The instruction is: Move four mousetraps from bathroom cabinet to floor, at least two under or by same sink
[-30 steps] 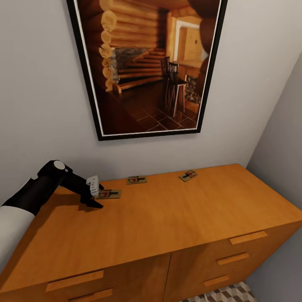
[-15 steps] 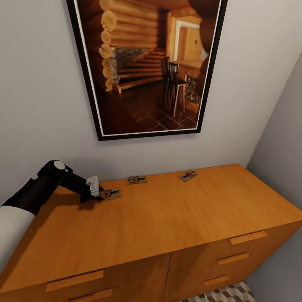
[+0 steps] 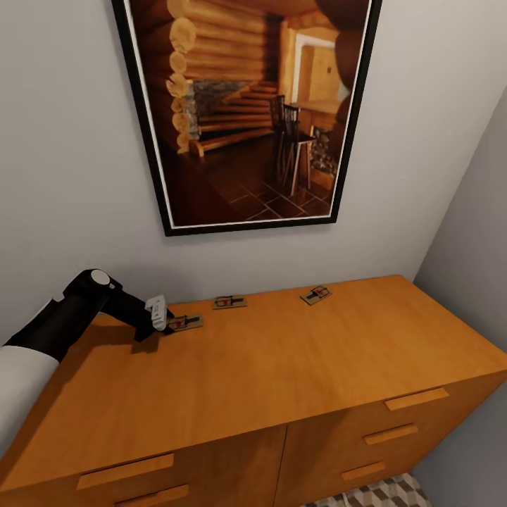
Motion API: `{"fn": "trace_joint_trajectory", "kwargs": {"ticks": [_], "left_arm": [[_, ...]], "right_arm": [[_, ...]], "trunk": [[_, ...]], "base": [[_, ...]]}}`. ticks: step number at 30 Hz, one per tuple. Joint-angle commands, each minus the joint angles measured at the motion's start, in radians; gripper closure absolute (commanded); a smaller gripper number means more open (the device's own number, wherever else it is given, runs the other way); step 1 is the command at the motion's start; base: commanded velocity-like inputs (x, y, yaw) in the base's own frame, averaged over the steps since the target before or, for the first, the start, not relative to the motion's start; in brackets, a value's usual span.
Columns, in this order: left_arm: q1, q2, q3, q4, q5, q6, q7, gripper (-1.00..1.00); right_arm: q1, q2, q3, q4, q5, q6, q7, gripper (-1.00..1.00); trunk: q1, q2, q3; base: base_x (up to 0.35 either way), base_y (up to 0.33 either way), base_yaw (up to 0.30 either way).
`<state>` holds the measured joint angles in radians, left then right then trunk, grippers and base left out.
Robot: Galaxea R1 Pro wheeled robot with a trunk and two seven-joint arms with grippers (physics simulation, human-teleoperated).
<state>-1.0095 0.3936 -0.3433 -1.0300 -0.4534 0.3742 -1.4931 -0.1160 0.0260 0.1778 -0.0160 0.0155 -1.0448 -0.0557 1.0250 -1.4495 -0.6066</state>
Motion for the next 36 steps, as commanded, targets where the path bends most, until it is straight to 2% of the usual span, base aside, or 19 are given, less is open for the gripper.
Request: {"fn": "trace_joint_trajectory", "kwargs": {"ticks": [1,7,13,15,17,20,28,36], "left_arm": [[-0.001,0.001,-0.002,-0.002,-0.004,0.007,-0.004,1.0],[-0.001,0.001,0.003,-0.02,-0.004,0.008,-0.006,1.0],[-0.001,0.001,0.009,-0.093,-0.003,0.014,-0.014,1.0],[-0.001,0.001,0.027,-0.115,-0.002,0.015,-0.016,1.0],[-0.001,0.001,0.066,-0.127,-0.002,0.015,-0.017,1.0],[-0.001,0.001,0.087,-0.129,-0.001,0.014,-0.018,1.0],[-0.001,0.002,0.093,-0.124,-0.001,0.014,-0.018,1.0],[-0.001,0.002,0.093,-0.121,-0.001,0.014,-0.018,1.0]], "right_arm": [[-0.001,0.0,0.004,0.001,0.001,-0.002,-0.006,1.0],[-0.001,0.0,0.004,0.001,0.001,-0.002,-0.006,1.0],[-0.001,0.0,0.004,0.001,0.001,-0.002,-0.006,1.0],[-0.001,0.0,0.004,0.001,0.001,-0.002,-0.006,1.0],[-0.001,0.0,0.004,0.001,0.001,-0.002,-0.006,1.0],[-0.001,0.0,0.004,0.001,0.001,-0.002,-0.006,1.0],[-0.001,-0.001,0.004,0.001,0.001,-0.002,-0.006,1.0],[-0.001,0.0,0.004,0.001,0.001,-0.002,-0.006,1.0]], "trunk": [[0.0,-0.001,-0.001],[0.0,-0.001,-0.001],[0.0,-0.001,-0.001],[0.0,-0.001,-0.001],[0.0,-0.001,-0.001],[0.0,-0.001,-0.001],[0.0,-0.001,-0.001],[0.0,-0.001,-0.001]], "base": [[0.0,0.0,0.0],[0.0,0.0,0.0],[0.0,0.0,0.0],[0.0,0.0,0.0],[0.0,0.0,0.0],[0.0,0.0,0.0],[-0.012,-0.008,0.0],[-0.229,-0.163,0.0]]}}
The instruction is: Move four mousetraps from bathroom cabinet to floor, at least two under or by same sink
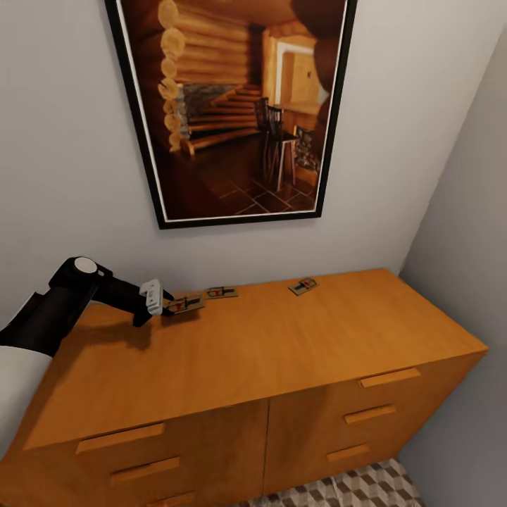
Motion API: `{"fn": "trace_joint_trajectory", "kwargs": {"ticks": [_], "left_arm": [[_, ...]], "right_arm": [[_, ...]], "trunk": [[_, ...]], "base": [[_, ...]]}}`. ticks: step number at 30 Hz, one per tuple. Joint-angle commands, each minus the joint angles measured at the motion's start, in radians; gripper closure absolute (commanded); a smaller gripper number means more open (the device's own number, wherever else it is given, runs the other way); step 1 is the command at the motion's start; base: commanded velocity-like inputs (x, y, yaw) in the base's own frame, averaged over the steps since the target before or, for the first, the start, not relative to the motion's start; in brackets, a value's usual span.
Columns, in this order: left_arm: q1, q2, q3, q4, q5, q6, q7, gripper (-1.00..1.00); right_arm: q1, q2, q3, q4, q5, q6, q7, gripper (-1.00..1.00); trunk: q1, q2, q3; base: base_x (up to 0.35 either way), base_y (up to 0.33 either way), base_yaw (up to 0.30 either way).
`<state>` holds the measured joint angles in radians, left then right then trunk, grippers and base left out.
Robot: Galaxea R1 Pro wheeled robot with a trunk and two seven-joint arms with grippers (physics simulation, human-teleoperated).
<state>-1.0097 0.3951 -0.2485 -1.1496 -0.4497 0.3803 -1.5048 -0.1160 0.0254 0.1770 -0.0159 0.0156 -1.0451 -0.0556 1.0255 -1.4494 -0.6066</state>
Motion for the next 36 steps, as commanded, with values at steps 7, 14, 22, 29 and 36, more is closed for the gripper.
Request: {"fn": "trace_joint_trajectory", "kwargs": {"ticks": [7,14,22,29,36], "left_arm": [[-0.001,0.0,-0.002,0.0,-0.004,0.008,-0.005,1.0],[-0.001,0.0,-0.002,0.002,-0.004,0.008,-0.005,1.0],[-0.001,0.001,-0.002,0.003,-0.003,0.008,-0.005,1.0],[-0.001,0.0,-0.003,0.014,-0.004,0.007,-0.005,1.0],[-0.001,0.0,-0.003,0.017,-0.004,0.007,-0.003,1.0]], "right_arm": [[-0.001,0.0,0.004,0.001,0.001,-0.002,-0.006,1.0],[-0.001,0.0,0.004,0.001,0.001,-0.002,-0.006,1.0],[-0.001,-0.001,0.004,0.001,0.001,-0.002,-0.006,1.0],[-0.001,0.0,0.005,0.001,0.001,-0.002,-0.007,1.0],[-0.001,-0.001,0.004,0.001,0.001,-0.002,-0.006,1.0]], "trunk": [[-0.001,-0.001,-0.001],[-0.001,-0.001,-0.001],[-0.001,-0.001,-0.001],[-0.001,-0.001,-0.001],[-0.001,-0.001,-0.001]], "base": [[-0.276,-0.199,0.0],[-0.278,-0.207,0.0],[-0.278,-0.209,0.0],[-0.279,-0.21,0.0],[-0.285,-0.207,0.0]]}}
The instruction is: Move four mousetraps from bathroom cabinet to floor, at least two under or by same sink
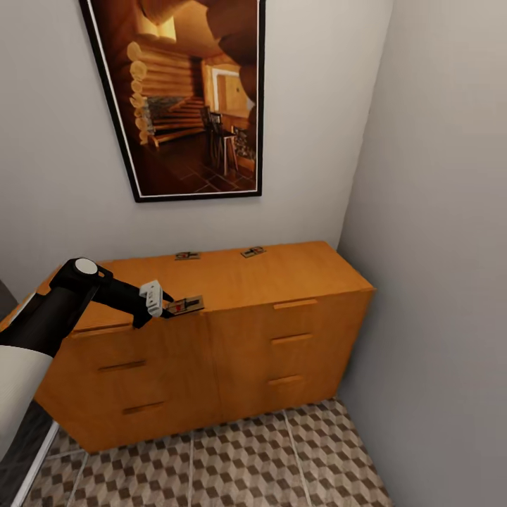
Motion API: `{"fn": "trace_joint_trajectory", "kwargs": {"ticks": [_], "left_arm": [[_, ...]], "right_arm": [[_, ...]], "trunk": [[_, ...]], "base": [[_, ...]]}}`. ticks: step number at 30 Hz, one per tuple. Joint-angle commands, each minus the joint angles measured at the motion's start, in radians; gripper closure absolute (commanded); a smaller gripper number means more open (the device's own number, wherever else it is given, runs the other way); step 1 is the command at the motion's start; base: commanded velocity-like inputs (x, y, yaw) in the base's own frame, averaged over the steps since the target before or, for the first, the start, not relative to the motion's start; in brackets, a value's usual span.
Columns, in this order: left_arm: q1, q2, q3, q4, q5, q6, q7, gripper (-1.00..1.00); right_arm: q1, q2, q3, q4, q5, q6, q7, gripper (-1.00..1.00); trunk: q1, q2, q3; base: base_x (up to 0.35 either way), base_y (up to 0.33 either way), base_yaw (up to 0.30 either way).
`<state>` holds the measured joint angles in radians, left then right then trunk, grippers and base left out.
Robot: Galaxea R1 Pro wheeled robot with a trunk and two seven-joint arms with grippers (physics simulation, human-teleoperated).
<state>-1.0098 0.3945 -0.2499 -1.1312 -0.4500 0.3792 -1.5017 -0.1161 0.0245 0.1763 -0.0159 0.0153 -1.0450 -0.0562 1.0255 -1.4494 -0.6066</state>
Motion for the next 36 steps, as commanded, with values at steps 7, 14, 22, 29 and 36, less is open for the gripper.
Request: {"fn": "trace_joint_trajectory", "kwargs": {"ticks": [7,14,22,29,36], "left_arm": [[0.0,0.001,-0.002,0.002,-0.004,0.007,-0.005,1.0],[0.0,0.0,-0.002,0.012,-0.003,0.007,-0.005,1.0],[0.0,0.0,-0.002,0.033,-0.003,0.006,-0.006,1.0],[0.0,-0.001,-0.003,0.051,-0.004,0.006,-0.003,1.0],[0.003,-0.009,-0.009,0.139,-0.003,0.004,0.0,1.0]], "right_arm": [[-0.001,0.0,0.005,0.001,0.002,-0.002,-0.006,1.0],[0.0,0.0,0.005,0.001,0.002,-0.002,-0.006,1.0],[0.0,0.0,0.005,0.001,0.002,-0.002,-0.006,1.0],[-0.001,0.0,0.005,0.001,0.002,-0.002,-0.007,1.0],[-0.001,0.0,0.005,0.001,0.002,-0.002,-0.007,1.0]], "trunk": [[-0.001,-0.001,-0.001],[-0.001,-0.001,-0.001],[-0.001,-0.001,-0.001],[-0.001,-0.001,-0.001],[-0.001,-0.001,-0.001]], "base": [[-0.299,-0.17,0.0],[-0.307,-0.155,0.0],[-0.327,-0.073,0.0],[-0.34,-0.003,0.0],[-0.257,0.0,0.0]]}}
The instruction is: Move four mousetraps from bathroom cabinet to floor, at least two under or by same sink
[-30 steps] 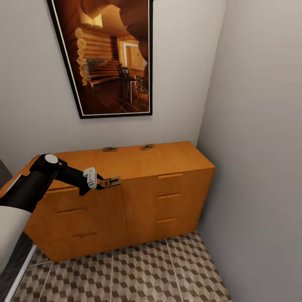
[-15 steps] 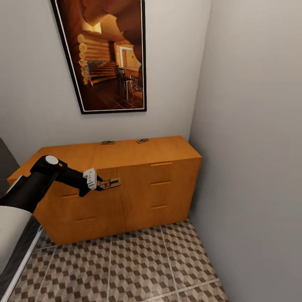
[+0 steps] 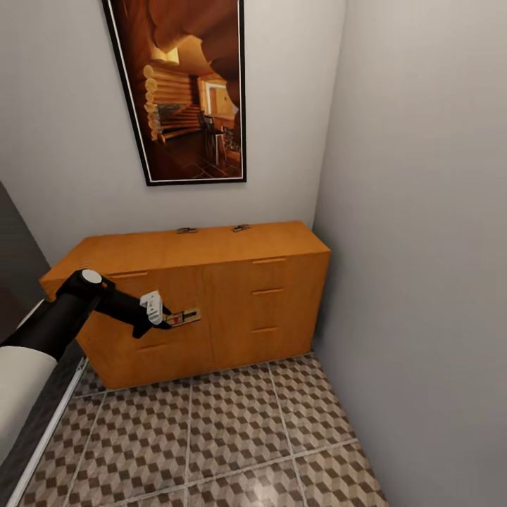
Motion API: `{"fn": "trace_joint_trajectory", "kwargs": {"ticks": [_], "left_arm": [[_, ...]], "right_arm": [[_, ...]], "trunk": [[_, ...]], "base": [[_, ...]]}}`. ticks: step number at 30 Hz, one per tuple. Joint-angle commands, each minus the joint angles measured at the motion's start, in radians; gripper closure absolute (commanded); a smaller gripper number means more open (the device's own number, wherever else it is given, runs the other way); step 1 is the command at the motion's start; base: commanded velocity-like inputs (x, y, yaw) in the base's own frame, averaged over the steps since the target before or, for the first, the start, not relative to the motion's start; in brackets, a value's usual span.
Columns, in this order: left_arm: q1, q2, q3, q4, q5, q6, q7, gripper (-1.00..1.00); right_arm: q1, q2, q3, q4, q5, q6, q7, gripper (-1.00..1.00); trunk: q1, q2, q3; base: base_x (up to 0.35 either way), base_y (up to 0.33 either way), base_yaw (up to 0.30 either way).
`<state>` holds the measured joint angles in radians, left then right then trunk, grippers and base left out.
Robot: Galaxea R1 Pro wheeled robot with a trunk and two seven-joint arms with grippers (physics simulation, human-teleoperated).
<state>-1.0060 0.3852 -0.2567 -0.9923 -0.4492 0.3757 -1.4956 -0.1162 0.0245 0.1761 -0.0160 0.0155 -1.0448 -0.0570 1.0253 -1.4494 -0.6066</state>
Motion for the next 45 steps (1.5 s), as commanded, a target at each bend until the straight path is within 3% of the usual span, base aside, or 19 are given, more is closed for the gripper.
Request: {"fn": "trace_joint_trajectory", "kwargs": {"ticks": [1,5,8,13,15,17,19,23,26,30,32,35,39,44,45], "left_arm": [[0.002,-0.007,-0.008,0.025,-0.004,0.007,-0.005,1.0],[0.018,-0.031,-0.023,0.144,-0.003,-0.036,0.01,1.0],[0.029,-0.049,-0.027,0.292,0.002,-0.156,0.08,1.0],[0.034,-0.087,-0.026,0.736,0.008,-0.428,0.317,1.0],[0.035,-0.1,-0.024,0.916,0.02,-0.541,0.444,1.0],[0.037,-0.107,-0.023,1.007,0.033,-0.657,0.55,1.0],[0.055,-0.109,-0.021,1.045,0.039,-0.72,0.6,1.0],[0.106,-0.101,-0.019,1.067,0.048,-0.759,0.656,1.0],[0.141,-0.099,-0.018,1.071,0.067,-0.766,0.744,1.0],[0.207,-0.106,-0.018,1.073,0.105,-0.769,0.915,1.0],[0.228,-0.112,-0.018,1.073,0.126,-0.77,0.955,1.0],[0.274,-0.127,-0.018,1.073,0.188,-0.77,1.038,1.0],[0.366,-0.17,-0.018,1.074,0.237,-0.79,1.252,1.0],[0.467,-0.221,-0.018,1.074,0.262,-0.925,1.411,1.0],[0.486,-0.234,-0.017,1.074,0.28,-0.944,1.45,1.0]], "right_arm": [[-0.001,0.0,0.005,0.001,0.001,-0.002,-0.006,1.0],[-0.001,0.0,0.005,0.001,0.001,-0.002,-0.006,1.0],[-0.001,0.0,0.005,0.001,0.001,-0.002,-0.006,1.0],[-0.001,0.0,0.005,0.0,0.001,0.004,-0.006,1.0],[-0.001,0.0,0.005,-0.001,0.002,0.006,-0.005,1.0],[-0.001,0.0,0.005,-0.001,0.002,0.007,-0.005,1.0],[-0.001,0.0,0.005,-0.001,0.003,0.007,-0.005,1.0],[-0.001,-0.001,0.003,-0.003,0.005,0.008,-0.004,1.0],[-0.001,-0.002,0.001,-0.007,0.006,0.008,-0.007,1.0],[-0.001,-0.003,0.0,-0.042,0.006,0.009,-0.029,1.0],[0.0,-0.003,0.0,-0.059,0.006,0.018,-0.042,1.0],[0.0,-0.007,0.0,-0.124,0.007,0.117,-0.063,1.0],[0.0,-0.018,0.0,-0.306,0.008,0.35,-0.071,1.0],[0.0,-0.021,0.0,-0.413,0.009,0.443,-0.072,1.0],[0.0,-0.021,0.0,-0.428,0.009,0.46,-0.072,1.0]], "trunk": [[0.0,-0.001,-0.001],[0.0,-0.001,-0.001],[0.0,-0.001,-0.001],[0.0,-0.001,-0.001],[0.0,-0.001,-0.001],[0.0,-0.001,-0.001],[0.0,-0.001,-0.001],[0.0,-0.001,-0.001],[0.0,-0.001,-0.001],[0.0,-0.001,-0.001],[0.0,-0.001,-0.001],[0.0,-0.001,-0.001],[0.0,-0.001,-0.001],[0.0,-0.001,-0.001],[0.0,-0.001,-0.001]], "base": [[-0.067,0.0,0.0],[-0.029,0.0,0.0],[-0.008,0.0,0.0],[-0.001,0.0,0.0],[0.0,0.0,0.0],[0.0,0.0,0.0],[0.0,0.0,0.0],[0.0,0.0,0.0],[0.0,0.0,0.0],[0.0,0.0,0.0],[0.0,0.0,0.0],[0.0,0.0,0.0],[0.0,0.0,0.0],[0.0,0.0,0.0],[0.0,0.0,0.0]]}}
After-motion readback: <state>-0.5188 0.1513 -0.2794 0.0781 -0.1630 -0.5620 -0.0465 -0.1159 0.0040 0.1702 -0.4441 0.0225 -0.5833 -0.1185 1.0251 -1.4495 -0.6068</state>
